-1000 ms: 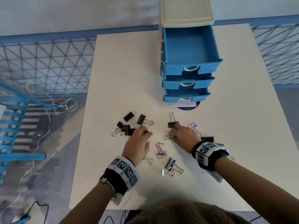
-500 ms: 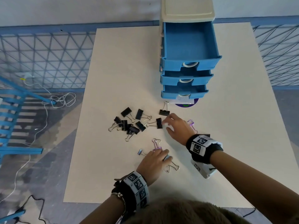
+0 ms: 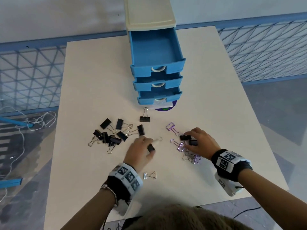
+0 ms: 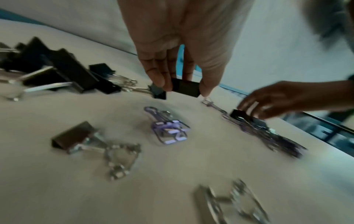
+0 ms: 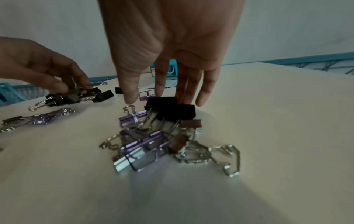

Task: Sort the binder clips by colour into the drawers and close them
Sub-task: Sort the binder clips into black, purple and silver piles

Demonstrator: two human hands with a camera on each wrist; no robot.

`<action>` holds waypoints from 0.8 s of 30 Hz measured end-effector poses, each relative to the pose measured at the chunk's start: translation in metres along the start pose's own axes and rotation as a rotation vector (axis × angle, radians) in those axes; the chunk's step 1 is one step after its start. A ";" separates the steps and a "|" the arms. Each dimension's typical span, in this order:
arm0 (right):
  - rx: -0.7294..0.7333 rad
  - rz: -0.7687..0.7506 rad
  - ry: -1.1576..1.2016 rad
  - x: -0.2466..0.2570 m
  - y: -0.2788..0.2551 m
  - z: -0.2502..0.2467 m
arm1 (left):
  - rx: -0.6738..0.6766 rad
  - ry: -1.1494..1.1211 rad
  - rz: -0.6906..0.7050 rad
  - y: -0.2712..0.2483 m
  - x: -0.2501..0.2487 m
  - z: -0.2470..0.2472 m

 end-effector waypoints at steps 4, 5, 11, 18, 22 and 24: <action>0.060 -0.017 -0.026 -0.002 -0.003 0.004 | -0.148 -0.049 -0.242 0.013 0.026 -0.018; 0.063 -0.025 -0.039 -0.003 -0.003 0.003 | -0.160 -0.038 -0.270 0.015 0.032 -0.021; 0.058 -0.029 -0.120 -0.010 0.001 0.000 | -0.101 0.200 -0.191 0.021 0.030 -0.025; 0.051 0.004 -0.160 -0.010 0.016 -0.003 | 0.211 0.500 0.010 0.054 0.018 -0.007; -0.026 0.091 -0.030 -0.020 0.023 -0.010 | 0.282 0.578 -0.007 0.059 0.027 -0.007; -0.068 0.133 0.027 -0.026 0.027 -0.014 | 0.285 0.583 -0.029 0.052 0.033 -0.007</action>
Point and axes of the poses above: each hand's wrist, its own y-axis towards the middle knuckle, its own z-axis out of the palm, x = y × z, the point moved 2 cm from there along y, towards the middle knuckle, and after that the axes turned 5 degrees about z, right-handed, at the moved point
